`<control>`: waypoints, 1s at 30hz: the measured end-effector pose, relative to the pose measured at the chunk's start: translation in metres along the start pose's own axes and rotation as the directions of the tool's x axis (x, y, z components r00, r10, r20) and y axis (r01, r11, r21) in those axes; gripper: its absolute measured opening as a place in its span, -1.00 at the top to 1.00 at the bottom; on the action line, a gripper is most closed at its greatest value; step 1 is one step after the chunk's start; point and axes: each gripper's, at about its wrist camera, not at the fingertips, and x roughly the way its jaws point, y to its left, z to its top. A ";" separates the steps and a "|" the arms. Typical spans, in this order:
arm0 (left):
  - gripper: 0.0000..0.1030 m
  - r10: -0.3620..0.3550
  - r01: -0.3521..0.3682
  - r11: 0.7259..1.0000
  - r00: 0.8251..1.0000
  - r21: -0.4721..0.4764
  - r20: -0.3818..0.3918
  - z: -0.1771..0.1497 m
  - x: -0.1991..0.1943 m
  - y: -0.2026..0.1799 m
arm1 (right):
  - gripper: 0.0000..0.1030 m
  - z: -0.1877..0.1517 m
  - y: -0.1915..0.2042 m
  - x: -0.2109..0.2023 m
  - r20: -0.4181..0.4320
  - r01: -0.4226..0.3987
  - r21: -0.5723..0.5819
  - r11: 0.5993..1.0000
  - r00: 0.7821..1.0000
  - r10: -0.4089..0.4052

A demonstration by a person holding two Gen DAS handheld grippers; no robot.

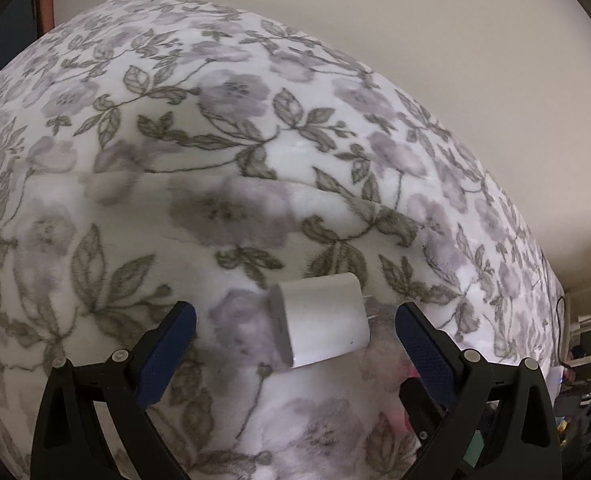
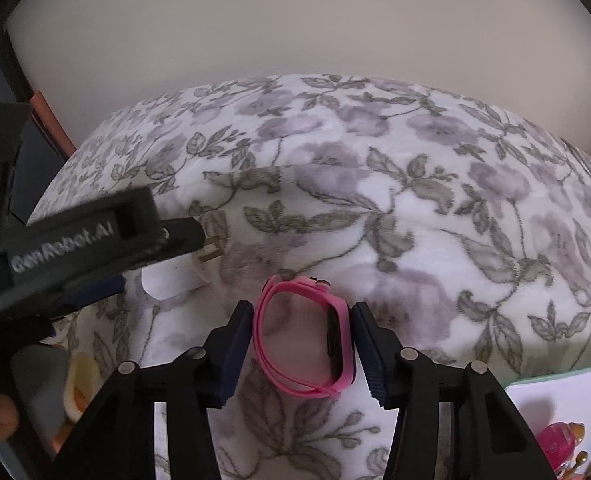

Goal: Organize rigid objects
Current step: 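Grasp the pink watch band with the right tool while the left tool grasps the white charger block, then carry the pink watch band and white charger block over the teal tray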

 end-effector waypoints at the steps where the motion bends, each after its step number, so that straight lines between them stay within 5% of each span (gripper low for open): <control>1: -0.92 0.001 -0.001 1.000 1.000 0.005 0.003 0.000 0.001 -0.001 | -0.03 0.000 -0.001 -0.001 0.001 0.005 0.001 1.000 1.000 -0.005; 7: -0.76 0.021 -0.023 0.998 0.999 0.053 0.036 -0.001 0.010 -0.012 | -0.04 0.000 -0.007 0.001 0.000 -0.006 0.015 1.000 1.000 0.006; 12: -0.03 0.005 -0.009 0.996 0.999 0.084 0.050 -0.002 0.005 -0.015 | -0.03 -0.001 -0.007 0.001 0.001 -0.005 0.015 1.000 1.000 0.005; 30: -0.03 -0.038 0.036 0.998 0.998 0.046 0.048 -0.004 -0.041 -0.011 | -0.02 0.001 -0.005 -0.044 0.031 -0.014 0.039 0.999 0.999 0.013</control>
